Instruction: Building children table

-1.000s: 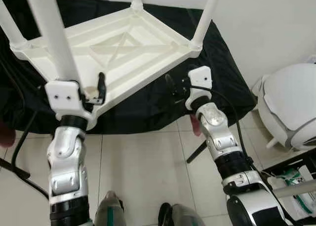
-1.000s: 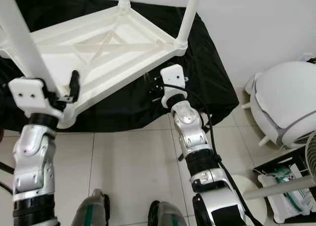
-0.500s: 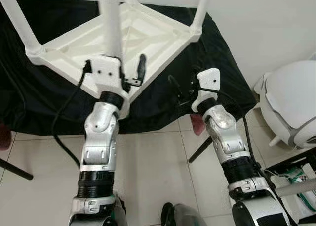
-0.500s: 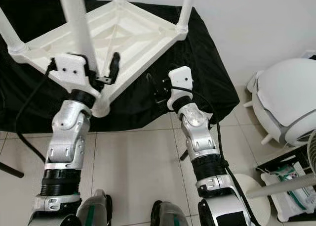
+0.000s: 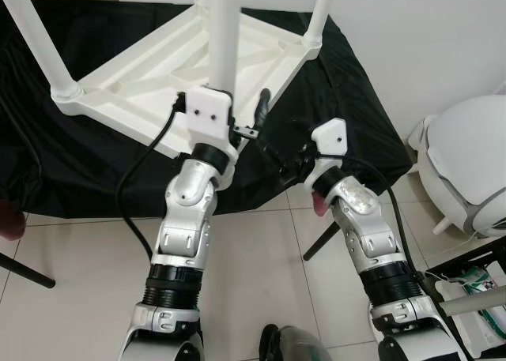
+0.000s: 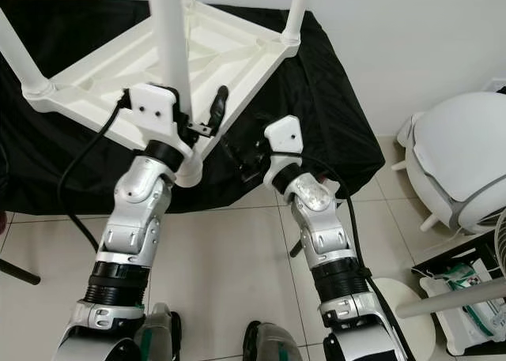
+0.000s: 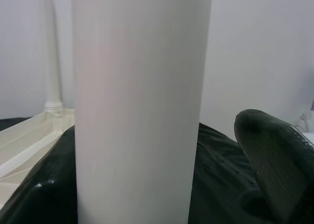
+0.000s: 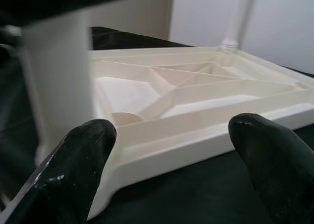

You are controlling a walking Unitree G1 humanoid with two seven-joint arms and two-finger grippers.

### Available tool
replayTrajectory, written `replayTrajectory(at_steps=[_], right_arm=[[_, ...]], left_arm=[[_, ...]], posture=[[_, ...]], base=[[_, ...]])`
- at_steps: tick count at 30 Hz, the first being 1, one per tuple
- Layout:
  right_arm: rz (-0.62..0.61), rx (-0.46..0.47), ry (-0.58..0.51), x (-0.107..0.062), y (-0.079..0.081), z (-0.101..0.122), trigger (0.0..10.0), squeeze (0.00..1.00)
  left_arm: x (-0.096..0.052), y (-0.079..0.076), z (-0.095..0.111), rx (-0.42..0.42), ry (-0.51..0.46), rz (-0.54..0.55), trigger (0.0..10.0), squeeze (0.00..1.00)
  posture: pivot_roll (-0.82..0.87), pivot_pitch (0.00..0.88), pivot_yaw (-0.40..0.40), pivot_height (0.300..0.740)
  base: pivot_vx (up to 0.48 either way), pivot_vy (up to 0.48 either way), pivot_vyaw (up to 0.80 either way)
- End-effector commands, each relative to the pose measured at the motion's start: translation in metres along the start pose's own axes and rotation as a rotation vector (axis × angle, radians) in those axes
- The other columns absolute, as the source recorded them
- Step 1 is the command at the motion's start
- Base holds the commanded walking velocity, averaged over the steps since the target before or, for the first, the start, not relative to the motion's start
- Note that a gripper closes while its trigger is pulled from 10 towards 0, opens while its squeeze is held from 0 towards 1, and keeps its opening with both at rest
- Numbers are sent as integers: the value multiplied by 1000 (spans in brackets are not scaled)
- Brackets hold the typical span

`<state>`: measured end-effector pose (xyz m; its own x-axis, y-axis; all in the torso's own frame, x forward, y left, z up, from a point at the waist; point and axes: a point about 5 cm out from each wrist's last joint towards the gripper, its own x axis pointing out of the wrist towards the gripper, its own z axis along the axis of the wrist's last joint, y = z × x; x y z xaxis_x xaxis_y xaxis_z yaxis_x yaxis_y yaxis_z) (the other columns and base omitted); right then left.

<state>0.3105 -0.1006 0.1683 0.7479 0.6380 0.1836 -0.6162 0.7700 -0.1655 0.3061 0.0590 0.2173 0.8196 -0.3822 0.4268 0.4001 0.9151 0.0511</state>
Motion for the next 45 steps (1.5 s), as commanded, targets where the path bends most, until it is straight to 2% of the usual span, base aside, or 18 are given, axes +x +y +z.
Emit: replayTrajectory(at_steps=[1, 3, 5, 9, 11, 14, 16, 17, 18, 21, 24, 29, 31, 33, 35, 38, 40, 45], right_arm=[[53, 17, 18, -3, 5, -2, 10000, 0], [69, 24, 25, -5, 6, -3, 10000, 0], [137, 86, 42, -13, 10, -4, 10000, 0], [204, 130, 65, -20, 14, -6, 10000, 0], [204, 130, 65, -20, 14, -6, 10000, 0], [232, 147, 76, -21, 16, -8, 10000, 0], [232, 147, 76, -21, 16, -8, 10000, 0], [251, 177, 59, -15, 18, -6, 10000, 0], [251, 177, 59, -15, 18, -6, 10000, 0], [269, 181, 46, -8, 20, -4, 10000, 0], [273, 177, 43, -4, 20, -4, 10000, 0], [264, 190, 27, 12, 19, -2, 10000, 0], [268, 193, 21, 17, 21, -1, 10000, 0], [241, 207, 8, 31, 24, -1, 10000, 0], [241, 207, 8, 31, 24, -1, 10000, 0], [216, 235, -4, 42, 27, 0, 10000, 0], [173, 270, -9, 56, 31, 2, 10000, 0], [156, 304, -9, 68, 41, 1, 10000, 0]], left_arm=[[5, -13, 4, -6, -30, -65, 10000, 0], [4, -14, 4, 0, -27, -78, 10000, 0], [-3, -13, 0, 14, -6, -127, 10000, 0], [-20, -10, -3, 23, 30, -223, 10000, 0], [-20, -10, -3, 23, 30, -223, 10000, 0], [-32, -8, -1, 33, 51, -276, 10000, 0], [-32, -8, -1, 33, 51, -276, 10000, 0], [-51, 3, 5, 85, 102, -328, 10000, 0], [-51, 3, 5, 85, 102, -328, 10000, 0], [-66, 14, 13, 133, 139, -365, 10000, 0], [-71, 17, 17, 139, 151, -380, 10000, 0], [-88, 29, 29, 142, 188, -403, 10000, 0], [-91, 32, 31, 145, 200, -402, 10000, 0], [-96, 38, 31, 175, 231, -400, 10000, 0], [-96, 38, 31, 175, 231, -400, 10000, 0], [-98, 43, 29, 193, 255, -391, 10000, 0], [-101, 48, 27, 210, 290, -397, 10000, 0], [-103, 51, 24, 232, 324, -414, 10000, 0]], posture=[[44, 37, -24, 740], [44, 37, -24, 740], [44, 37, -24, 740], [37, 31, -29, 740], [37, 31, -29, 740], [42, 33, -32, 740], [42, 33, -32, 740], [66, 43, -45, 740], [66, 43, -45, 740], [78, 49, -53, 740], [86, 50, -59, 740], [105, 51, -73, 740], [110, 50, -77, 740], [116, 47, -82, 740], [116, 47, -82, 740], [120, 47, -87, 740], [118, 45, -95, 740], [112, 45, -101, 740]], base=[[0, 0, 0], [0, 0, 0], [0, 0, 0], [0, 0, 0], [0, 0, 0], [0, 0, 0], [0, 0, 0], [0, 0, 0], [0, 0, 0], [0, 0, 0], [0, 0, 0], [0, 0, 0], [0, 0, 0], [0, 0, 0], [0, 0, 0], [0, 0, 0], [0, 0, 0], [0, 0, 0]])
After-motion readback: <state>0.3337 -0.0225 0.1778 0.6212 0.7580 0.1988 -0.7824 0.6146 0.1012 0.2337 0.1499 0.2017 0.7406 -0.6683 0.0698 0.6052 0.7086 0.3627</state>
